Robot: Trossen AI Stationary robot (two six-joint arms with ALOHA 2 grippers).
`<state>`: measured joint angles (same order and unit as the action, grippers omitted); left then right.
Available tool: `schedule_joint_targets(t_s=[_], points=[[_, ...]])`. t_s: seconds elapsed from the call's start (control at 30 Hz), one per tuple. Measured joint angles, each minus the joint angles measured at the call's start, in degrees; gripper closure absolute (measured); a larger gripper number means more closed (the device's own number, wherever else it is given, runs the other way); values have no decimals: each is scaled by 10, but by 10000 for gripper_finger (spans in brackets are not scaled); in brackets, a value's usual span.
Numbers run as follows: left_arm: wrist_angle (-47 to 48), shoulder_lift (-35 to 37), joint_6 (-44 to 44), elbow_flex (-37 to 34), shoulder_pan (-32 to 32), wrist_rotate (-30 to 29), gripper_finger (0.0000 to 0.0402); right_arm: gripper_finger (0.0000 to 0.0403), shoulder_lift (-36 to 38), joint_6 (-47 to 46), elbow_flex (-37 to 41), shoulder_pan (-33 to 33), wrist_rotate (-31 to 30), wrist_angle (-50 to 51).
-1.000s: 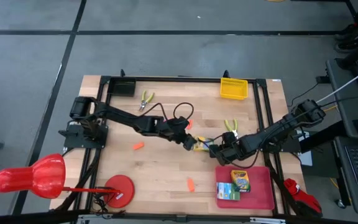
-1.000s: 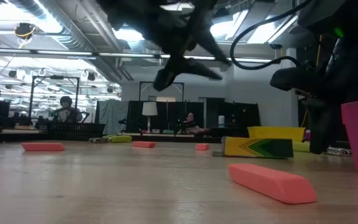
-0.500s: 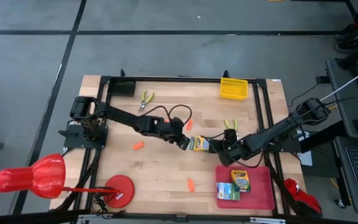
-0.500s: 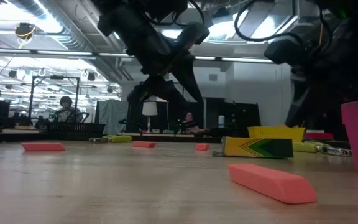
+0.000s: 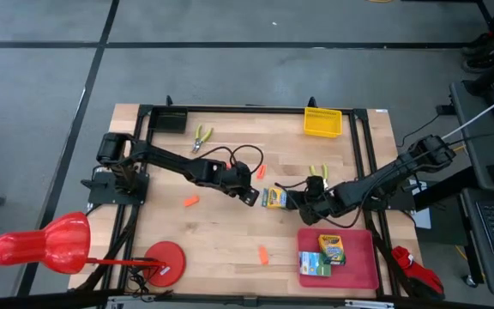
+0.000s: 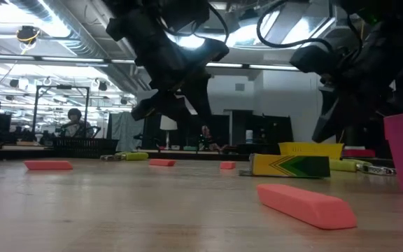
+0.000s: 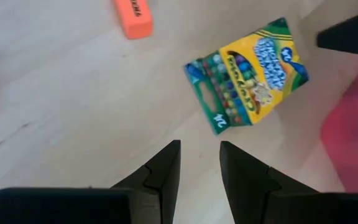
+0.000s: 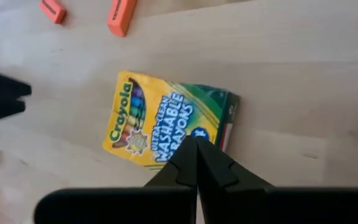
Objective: Pick & Place School Supplies
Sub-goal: Put the crayon box into the pink bin
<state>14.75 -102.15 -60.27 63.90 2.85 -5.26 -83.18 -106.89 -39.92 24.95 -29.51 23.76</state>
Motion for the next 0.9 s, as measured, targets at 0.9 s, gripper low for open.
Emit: schedule_joint_targets(t_s=[0.9], points=[[-53, 0, -1, 0, -2, 55, 289, 403, -46, 8, 0, 13, 60, 12]])
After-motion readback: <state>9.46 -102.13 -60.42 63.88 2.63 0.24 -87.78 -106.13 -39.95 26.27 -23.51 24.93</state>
